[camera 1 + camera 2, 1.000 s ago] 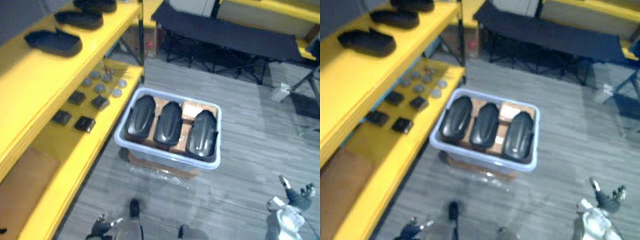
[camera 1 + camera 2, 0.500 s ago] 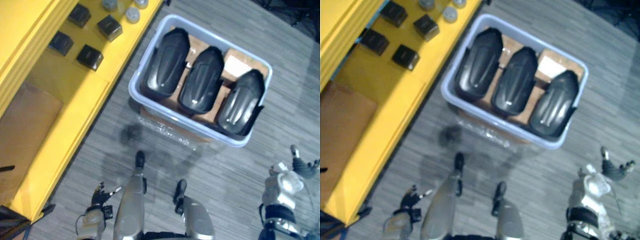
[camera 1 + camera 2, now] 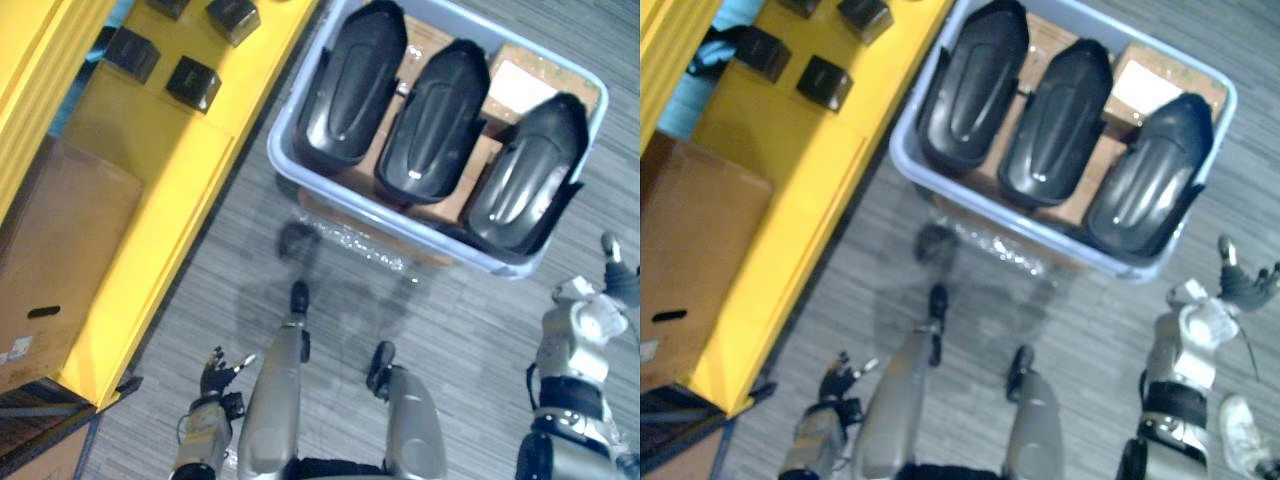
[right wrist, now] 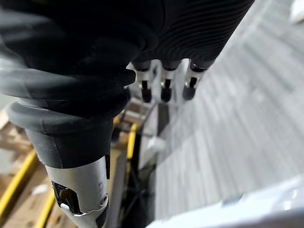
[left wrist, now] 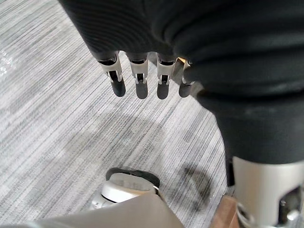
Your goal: Walk over and take plastic housings, then place them on the shelf
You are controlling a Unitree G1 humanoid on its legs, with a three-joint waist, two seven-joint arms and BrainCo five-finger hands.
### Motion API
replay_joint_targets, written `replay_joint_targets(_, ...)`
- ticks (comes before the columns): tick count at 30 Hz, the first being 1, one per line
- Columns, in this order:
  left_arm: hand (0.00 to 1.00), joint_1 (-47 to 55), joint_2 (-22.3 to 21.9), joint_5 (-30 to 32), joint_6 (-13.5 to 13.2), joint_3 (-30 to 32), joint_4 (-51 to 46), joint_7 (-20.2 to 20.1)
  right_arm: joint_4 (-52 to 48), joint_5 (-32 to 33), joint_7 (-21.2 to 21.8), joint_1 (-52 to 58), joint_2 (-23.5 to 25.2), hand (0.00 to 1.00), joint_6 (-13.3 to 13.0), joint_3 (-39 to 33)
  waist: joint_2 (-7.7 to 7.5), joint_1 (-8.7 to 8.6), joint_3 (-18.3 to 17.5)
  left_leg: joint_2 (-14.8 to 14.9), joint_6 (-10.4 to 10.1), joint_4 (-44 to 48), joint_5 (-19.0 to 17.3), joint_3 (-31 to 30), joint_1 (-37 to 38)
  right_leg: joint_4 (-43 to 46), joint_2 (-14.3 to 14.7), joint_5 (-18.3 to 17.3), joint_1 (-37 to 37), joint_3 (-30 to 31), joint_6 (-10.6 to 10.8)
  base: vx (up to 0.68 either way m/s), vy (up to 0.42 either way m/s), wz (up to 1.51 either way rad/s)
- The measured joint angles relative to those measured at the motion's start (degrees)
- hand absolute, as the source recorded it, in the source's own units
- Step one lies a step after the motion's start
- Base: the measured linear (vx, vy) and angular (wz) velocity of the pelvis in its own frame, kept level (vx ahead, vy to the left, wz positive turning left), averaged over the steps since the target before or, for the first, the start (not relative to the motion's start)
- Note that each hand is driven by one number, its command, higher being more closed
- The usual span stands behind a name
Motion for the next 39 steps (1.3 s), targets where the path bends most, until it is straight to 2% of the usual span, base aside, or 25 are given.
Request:
replay_joint_targets(3, 0.00, 0.00, -0.15, -0.12, -0.79, -0.05, 0.03, -0.08, -1.95, -0.13, 0.92, -1.31, -1.56, 0.00, 0.41, 0.87, 0.16, -0.06, -0.05, -0.01, -0.23, 1.08, -0.61, 0.31, -0.30, 2.47, -0.78, -1.34, -1.07, 0.36, -0.19, 0.00, -0.036, -0.03)
replay_joint_targets(5, 0.00, -0.02, -0.21, -0.18, -1.52, -0.11, 0.05, -0.33, -2.22, -0.37, 1.83, -2.16, -3.23, 0.00, 2.27, 1.16, 0.51, -0.15, 0.05, -0.01, -0.26, 1.28, -0.59, 0.43, -0.90, 3.81, -0.96, -1.99, -2.23, 0.52, -0.27, 0.00, -0.056, -0.01)
replay_joint_targets(7, 0.00, -0.02, -0.22, -0.72, -1.67, -0.12, 0.20, -0.38, -2.24, -0.36, 1.97, -2.75, -3.41, 0.00, 2.70, 1.17, 0.87, -0.15, 0.06, 0.02, -0.37, 1.49, -0.67, 0.42, -0.92, 4.29, -0.99, -2.24, -2.39, 0.55, -0.37, 0.01, -0.047, 0.01)
replay_joint_targets(10, 0.00, -0.02, -0.27, -2.38, -1.99, -0.56, 0.44, -0.59, -2.22, -0.14, 2.82, -4.09, -4.93, 0.00, 4.81, 1.17, 1.53, -0.16, -0.05, -0.03, -0.45, 2.32, -0.73, 0.43, -1.90, 6.06, -1.44, -3.13, -3.71, 0.57, -0.46, 0.00, -0.034, 0.02)
replay_joint_targets(15, 0.00, -0.02, -0.21, -4.38, -2.18, -1.69, 1.19, -0.92, -0.45, 0.29, 3.27, -7.80, -7.79, 0.00, 7.51, 1.18, 1.85, -0.18, -0.05, -0.35, -0.45, 3.17, -0.72, 0.45, -3.24, 8.78, -2.26, -3.90, -5.80, 0.58, -0.46, 0.00, -0.016, 0.03)
replay_joint_targets(21, 0.00, -0.05, -0.23, -4.76, -2.88, -1.76, 2.64, -1.41, 6.11, 1.46, 4.13, -13.36, -11.57, 0.00, 10.91, 2.34, 2.09, -0.20, -0.08, -1.04, -0.42, 4.91, -0.74, 0.12, -5.30, 11.93, -3.33, -5.33, -8.08, 0.53, -0.52, -0.03, -0.007, 0.06)
replay_joint_targets(25, 0.00, -0.05, -0.26, -6.47, -3.44, -1.85, 4.47, -2.12, 8.65, 2.47, 4.38, -15.45, -14.25, 0.00, 11.34, 4.68, 3.14, -0.11, -0.04, -1.64, -0.38, 5.15, -0.66, -0.08, -6.66, 13.88, -4.14, -5.83, -9.89, 0.60, -0.62, -0.04, -0.004, 0.06)
replay_joint_targets(27, 0.00, -0.04, -0.27, -6.79, -3.47, -2.02, 4.67, -2.21, 10.61, 2.46, 4.76, -16.91, -14.55, 0.00, 11.39, 4.70, 3.31, -0.16, -0.04, -2.02, -0.24, 5.11, -0.46, -0.02, -6.76, 14.63, -4.63, -6.10, -10.39, 0.69, -0.62, -0.03, -0.009, 0.06)
replay_joint_targets(33, 0.00, -0.04, -0.32, -6.91, -3.88, -2.32, 5.43, -2.80, 13.52, 2.43, 5.85, -19.77, -16.95, 0.00, 14.99, 7.29, 3.96, -0.07, -0.04, -2.00, -0.24, 7.19, -0.63, -0.23, -8.83, 16.08, -4.77, -6.60, -11.91, 0.81, -0.54, 0.00, 0.002, 0.01)
replay_joint_targets(39, 0.00, -0.04, -0.74, -8.80, -4.02, -2.34, 6.43, -2.96, 17.44, 2.42, 7.18, -22.35, -17.64, 0.00, 17.20, 10.92, 4.33, 0.02, 0.00, -1.94, 0.03, 9.15, -1.09, -0.40, -10.71, 17.47, -4.82, -6.81, -13.26, 0.91, -0.52, 0.00, 0.000, 0.00)
